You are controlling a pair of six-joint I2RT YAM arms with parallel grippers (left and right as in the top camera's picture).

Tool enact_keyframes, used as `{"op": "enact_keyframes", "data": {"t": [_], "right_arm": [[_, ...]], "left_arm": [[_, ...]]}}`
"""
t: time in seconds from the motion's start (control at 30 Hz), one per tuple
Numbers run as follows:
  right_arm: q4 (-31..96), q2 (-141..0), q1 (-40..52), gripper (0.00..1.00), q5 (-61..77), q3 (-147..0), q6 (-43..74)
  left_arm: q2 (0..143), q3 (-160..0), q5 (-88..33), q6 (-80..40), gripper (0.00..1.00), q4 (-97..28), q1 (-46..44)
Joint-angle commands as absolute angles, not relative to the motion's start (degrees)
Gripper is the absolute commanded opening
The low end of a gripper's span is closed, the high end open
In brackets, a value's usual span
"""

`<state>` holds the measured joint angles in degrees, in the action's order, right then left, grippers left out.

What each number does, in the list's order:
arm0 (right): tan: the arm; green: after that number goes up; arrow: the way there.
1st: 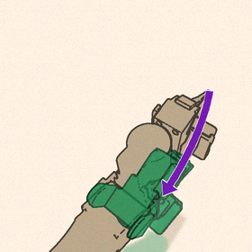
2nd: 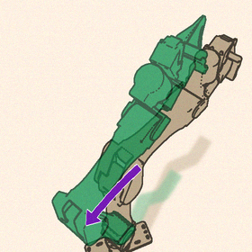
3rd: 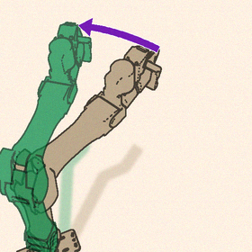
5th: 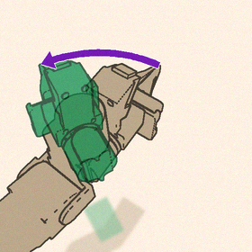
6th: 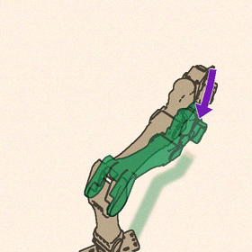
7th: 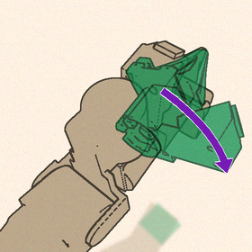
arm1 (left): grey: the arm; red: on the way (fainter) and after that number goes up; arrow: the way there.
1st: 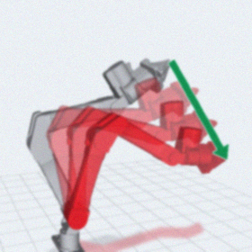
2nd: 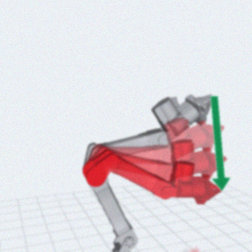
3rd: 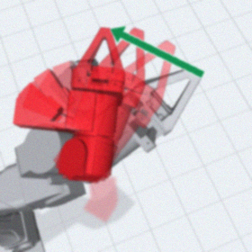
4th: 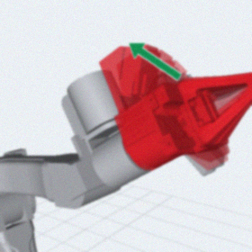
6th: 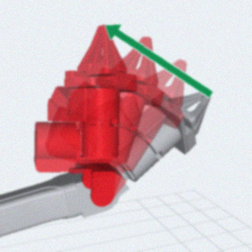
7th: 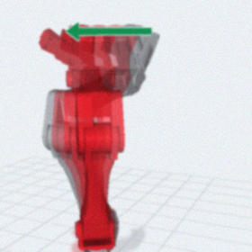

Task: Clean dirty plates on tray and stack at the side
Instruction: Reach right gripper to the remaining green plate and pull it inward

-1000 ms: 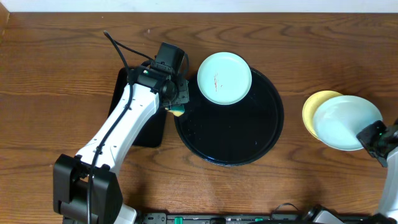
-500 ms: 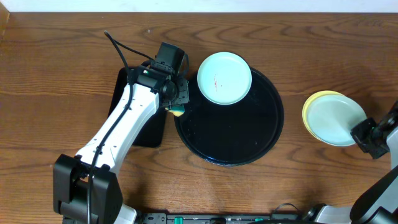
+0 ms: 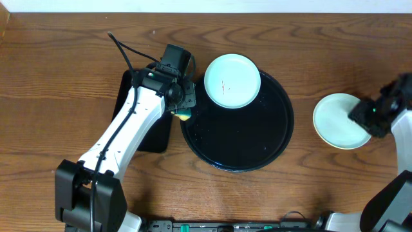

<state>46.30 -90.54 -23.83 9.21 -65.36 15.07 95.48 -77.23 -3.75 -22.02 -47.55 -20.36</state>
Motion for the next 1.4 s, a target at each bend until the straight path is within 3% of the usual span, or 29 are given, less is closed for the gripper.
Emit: {"op": "enact_keyframes", "data": {"t": [0.0, 0.33, 0.7, 0.9, 1.17, 1.23, 1.37], "right_arm": [[47.4, -90.7, -17.9, 0.50, 13.7, -71.5, 12.5], [33.7, -93.8, 4.6, 0.67, 6.6, -75.2, 18.0], [25.9, -113.5, 16.7, 0.65, 1.0, -80.6, 17.2], [26.7, -121.2, 19.2, 0.46, -2.2, -84.5, 15.7], [33.7, -121.4, 19.2, 0.08, -1.6, -84.5, 15.8], [35.8, -121.4, 19.2, 0.02, -0.9, -84.5, 15.8], [41.6, -121.4, 19.2, 0.01, 1.9, -84.5, 15.7]], "left_arm": [[95.5, -76.9, -3.6, -21.0, 0.08, -47.5, -20.3], [95.5, -76.9, -3.6, -21.0, 0.07, -47.5, -20.3], [95.5, -76.9, -3.6, -21.0, 0.07, -47.3, -20.3], [95.5, -76.9, -3.7, -21.0, 0.07, -47.4, -20.3], [95.5, -76.9, -3.6, -21.0, 0.08, -47.5, -20.3], [95.5, -76.9, -3.6, -21.0, 0.07, -47.5, -20.3], [95.5, -76.9, -3.6, -21.0, 0.08, -47.5, -20.3]]}}
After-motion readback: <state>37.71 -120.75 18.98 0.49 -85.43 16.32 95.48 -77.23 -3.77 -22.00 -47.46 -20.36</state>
